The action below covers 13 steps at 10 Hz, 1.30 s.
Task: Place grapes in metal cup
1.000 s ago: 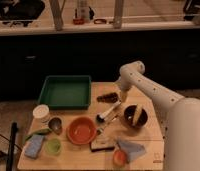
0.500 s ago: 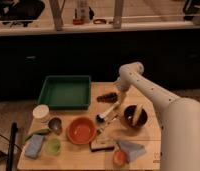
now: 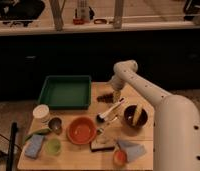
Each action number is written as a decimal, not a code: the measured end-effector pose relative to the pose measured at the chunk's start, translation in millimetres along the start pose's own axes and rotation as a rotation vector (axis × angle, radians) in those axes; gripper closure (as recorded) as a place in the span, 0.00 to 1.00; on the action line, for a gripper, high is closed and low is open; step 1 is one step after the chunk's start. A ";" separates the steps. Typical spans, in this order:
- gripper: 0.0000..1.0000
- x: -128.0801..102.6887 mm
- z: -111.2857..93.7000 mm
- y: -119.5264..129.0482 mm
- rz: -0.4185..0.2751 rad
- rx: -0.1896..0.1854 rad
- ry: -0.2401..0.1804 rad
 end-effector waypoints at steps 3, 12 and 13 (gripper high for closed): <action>0.30 -4.6 13.4 0.9 0.000 -0.034 -0.020; 1.00 -1.0 20.8 3.7 0.001 -0.062 -0.060; 1.00 -6.9 7.4 -1.2 -0.021 -0.047 -0.074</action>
